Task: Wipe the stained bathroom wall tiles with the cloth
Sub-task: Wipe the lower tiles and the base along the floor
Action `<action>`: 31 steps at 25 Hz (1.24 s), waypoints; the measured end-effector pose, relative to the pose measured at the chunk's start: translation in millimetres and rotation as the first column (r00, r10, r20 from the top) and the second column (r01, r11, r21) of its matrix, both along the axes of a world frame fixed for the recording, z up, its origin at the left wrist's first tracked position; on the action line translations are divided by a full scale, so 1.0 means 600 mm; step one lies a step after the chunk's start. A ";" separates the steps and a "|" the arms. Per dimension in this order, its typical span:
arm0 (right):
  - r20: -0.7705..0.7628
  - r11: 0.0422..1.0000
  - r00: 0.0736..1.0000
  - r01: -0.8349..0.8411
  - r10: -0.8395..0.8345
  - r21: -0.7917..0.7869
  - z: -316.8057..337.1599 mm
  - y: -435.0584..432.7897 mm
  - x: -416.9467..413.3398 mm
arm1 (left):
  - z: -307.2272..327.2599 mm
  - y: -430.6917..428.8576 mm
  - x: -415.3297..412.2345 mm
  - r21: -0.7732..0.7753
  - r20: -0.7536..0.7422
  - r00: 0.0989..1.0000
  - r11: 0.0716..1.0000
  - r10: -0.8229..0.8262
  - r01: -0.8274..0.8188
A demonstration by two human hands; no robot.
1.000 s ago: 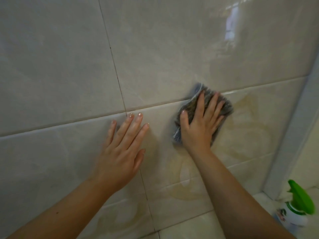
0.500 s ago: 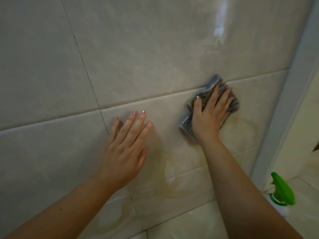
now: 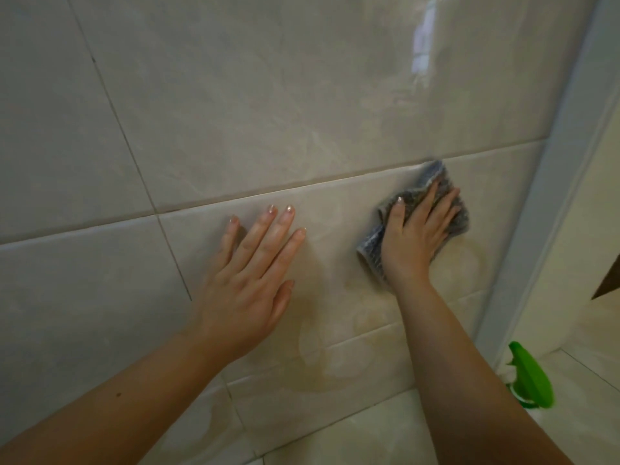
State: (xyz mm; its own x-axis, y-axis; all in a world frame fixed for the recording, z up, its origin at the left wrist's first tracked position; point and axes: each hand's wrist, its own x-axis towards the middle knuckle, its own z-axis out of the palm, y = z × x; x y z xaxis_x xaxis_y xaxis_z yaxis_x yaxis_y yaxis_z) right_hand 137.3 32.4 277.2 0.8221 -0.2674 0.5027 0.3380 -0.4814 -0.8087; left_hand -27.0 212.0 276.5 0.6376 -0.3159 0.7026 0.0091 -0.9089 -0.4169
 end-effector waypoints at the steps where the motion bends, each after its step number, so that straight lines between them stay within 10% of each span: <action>1: -0.049 1.000 0.999 0.007 -0.006 0.015 -0.023 0.000 -0.012 | -0.001 -0.002 0.001 0.003 -0.007 1.000 1.000 -0.006 0.006; 20: -0.024 0.992 0.995 0.094 -0.093 0.078 -0.061 0.001 0.030 | -0.014 0.046 -0.046 -0.005 0.004 0.999 0.999 0.039 -0.039; 31: 0.442 0.905 0.872 -0.004 0.211 -0.426 -0.232 0.214 -0.163 | -0.082 0.141 -0.168 -0.019 -0.019 0.988 0.988 0.153 -0.154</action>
State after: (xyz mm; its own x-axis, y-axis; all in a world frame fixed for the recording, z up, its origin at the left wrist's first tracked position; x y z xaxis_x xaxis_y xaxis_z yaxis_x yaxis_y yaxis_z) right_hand 39.7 160.7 137.9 0.4711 0.1175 0.8742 0.6927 -0.6629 -0.2842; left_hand -127.7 296.7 227.6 0.6899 -0.1992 0.6960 0.1421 -0.9054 -0.4000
